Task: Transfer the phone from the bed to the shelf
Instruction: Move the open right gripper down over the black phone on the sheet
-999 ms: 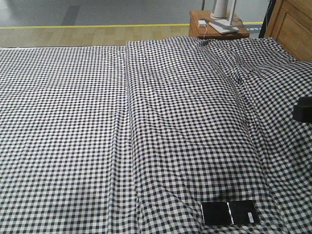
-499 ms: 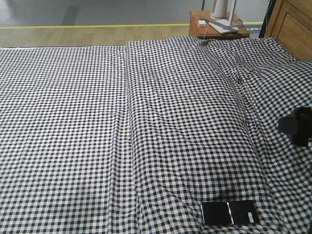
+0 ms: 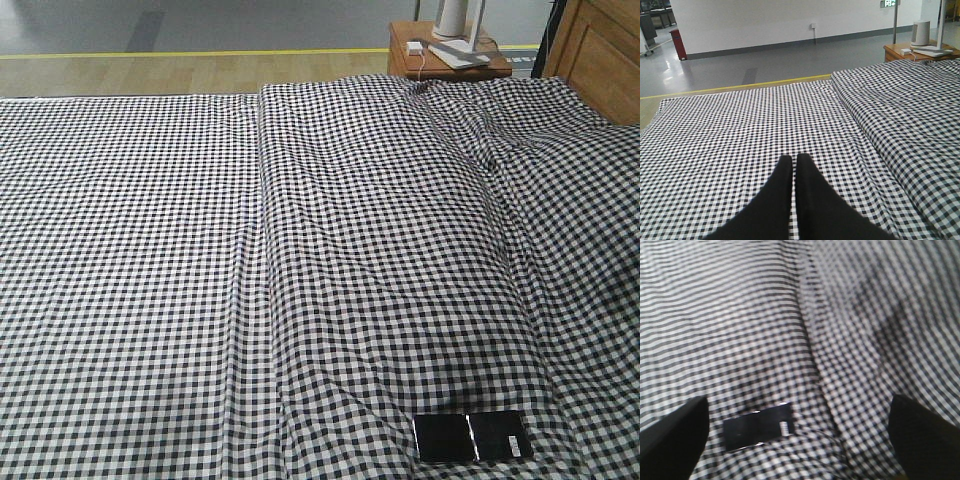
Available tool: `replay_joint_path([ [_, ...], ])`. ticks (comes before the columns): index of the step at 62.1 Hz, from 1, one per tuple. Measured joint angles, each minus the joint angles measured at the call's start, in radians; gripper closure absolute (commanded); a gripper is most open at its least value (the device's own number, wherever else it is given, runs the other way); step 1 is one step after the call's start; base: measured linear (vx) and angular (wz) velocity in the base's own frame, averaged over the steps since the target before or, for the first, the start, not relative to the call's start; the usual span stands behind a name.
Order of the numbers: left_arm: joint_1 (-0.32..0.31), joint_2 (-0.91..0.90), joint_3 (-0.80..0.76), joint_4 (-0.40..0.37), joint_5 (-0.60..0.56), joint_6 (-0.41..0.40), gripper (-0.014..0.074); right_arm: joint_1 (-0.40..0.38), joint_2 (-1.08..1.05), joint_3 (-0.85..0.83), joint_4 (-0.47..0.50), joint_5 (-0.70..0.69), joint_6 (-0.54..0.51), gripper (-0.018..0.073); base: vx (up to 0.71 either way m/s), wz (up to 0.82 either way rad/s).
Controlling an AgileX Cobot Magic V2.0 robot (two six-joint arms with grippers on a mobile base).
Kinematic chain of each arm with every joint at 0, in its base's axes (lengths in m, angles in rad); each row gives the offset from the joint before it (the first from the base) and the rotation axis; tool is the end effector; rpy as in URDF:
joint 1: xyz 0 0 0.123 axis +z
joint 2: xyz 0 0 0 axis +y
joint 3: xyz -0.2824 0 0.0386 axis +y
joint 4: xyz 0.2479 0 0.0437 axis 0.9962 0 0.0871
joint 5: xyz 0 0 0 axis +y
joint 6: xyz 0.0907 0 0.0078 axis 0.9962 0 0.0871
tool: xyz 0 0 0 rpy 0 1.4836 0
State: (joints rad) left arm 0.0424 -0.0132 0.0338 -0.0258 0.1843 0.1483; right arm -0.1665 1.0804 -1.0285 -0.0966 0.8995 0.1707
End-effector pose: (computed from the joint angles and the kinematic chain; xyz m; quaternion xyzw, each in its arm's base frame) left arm 0.0562 0.0020 0.1856 0.0317 0.7468 0.0531 0.6622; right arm 0.2058 -0.0416 0.3521 0.1424 0.9264 -0.0451 0.3457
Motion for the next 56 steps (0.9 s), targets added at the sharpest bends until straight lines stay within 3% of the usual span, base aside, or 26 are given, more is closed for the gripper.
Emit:
replay_joint_path([
  [7, 0.000, 0.000, 0.000, 0.000, 0.000, 0.000, 0.0595, -0.128, 0.081, -0.005, 0.123, -0.001, -0.142, -0.0105, 0.00, 0.00],
  [15, 0.000, 0.000, 0.000, 0.000, 0.000, 0.000, 0.0595, -0.262, 0.248, -0.007, 0.332, -0.020, -0.354, -0.0101, 0.00, 0.00],
  [25, 0.000, 0.000, 0.000, 0.000, 0.000, 0.000, 0.0595, -0.362, 0.469, -0.007, 0.531, -0.049, -0.615, -0.0094, 0.00, 0.00],
  [43, 0.000, 0.000, 0.000, 0.000, 0.000, 0.000, 0.0595, -0.419, 0.839, -0.021, 0.712, -0.082, -0.945, -0.0084, 0.00, 0.00],
  [56, 0.000, 0.000, 0.000, 0.000, 0.000, 0.000, 0.0595, -0.421, 1.090, -0.155, 0.772, -0.048, -1.031, -0.0073, 0.00, 0.00],
])
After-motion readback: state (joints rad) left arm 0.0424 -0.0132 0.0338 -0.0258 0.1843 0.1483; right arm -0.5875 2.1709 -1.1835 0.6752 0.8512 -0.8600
